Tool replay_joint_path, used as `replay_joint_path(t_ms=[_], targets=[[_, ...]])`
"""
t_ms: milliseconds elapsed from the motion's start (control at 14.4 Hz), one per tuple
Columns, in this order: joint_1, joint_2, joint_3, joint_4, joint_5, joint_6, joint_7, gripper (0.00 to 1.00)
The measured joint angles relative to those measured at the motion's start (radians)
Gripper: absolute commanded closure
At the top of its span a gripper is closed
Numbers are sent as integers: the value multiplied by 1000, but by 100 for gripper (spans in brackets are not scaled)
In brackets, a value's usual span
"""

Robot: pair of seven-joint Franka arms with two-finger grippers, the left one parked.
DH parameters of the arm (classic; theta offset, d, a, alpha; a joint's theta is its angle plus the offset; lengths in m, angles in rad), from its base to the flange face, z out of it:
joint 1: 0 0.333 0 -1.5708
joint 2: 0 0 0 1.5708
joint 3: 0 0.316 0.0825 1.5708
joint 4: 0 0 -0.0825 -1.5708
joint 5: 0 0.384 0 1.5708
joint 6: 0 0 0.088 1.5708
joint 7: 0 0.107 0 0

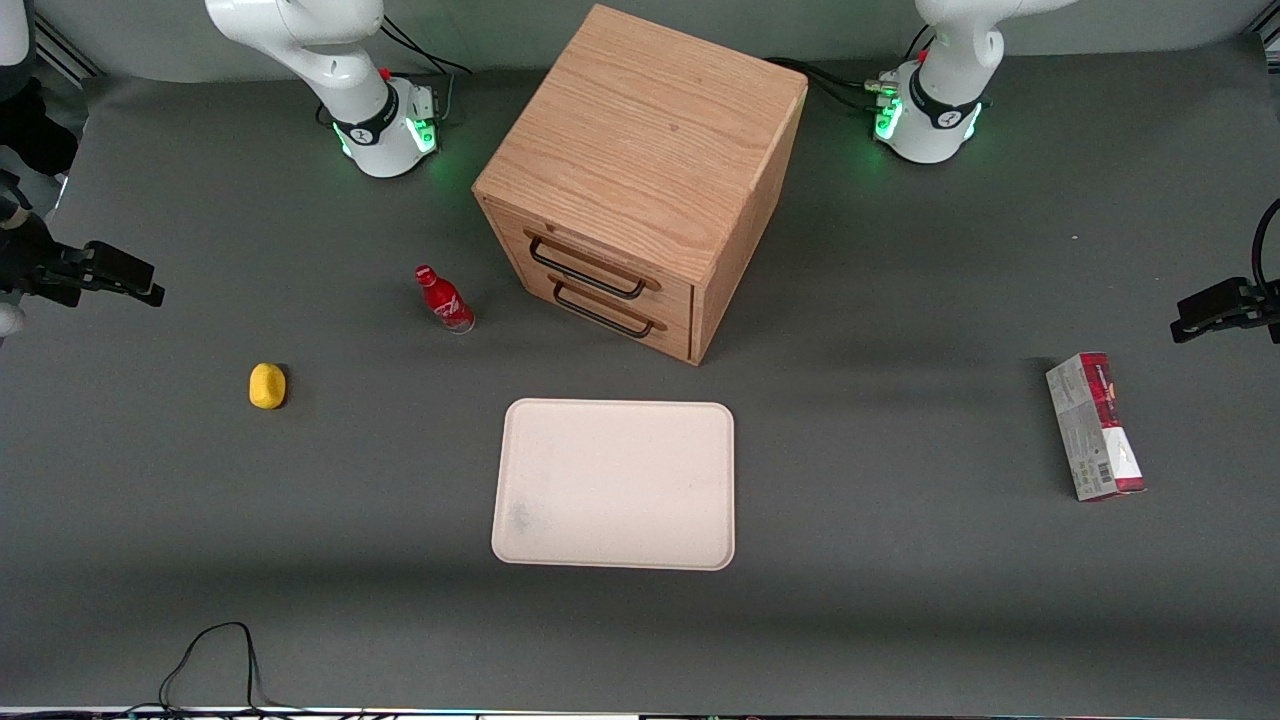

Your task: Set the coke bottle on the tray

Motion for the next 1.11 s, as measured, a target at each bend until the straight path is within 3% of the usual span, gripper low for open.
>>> replay_joint_path(t_ms=[1113], targets=[[4,-5,2,1,0,-26,-4,0]])
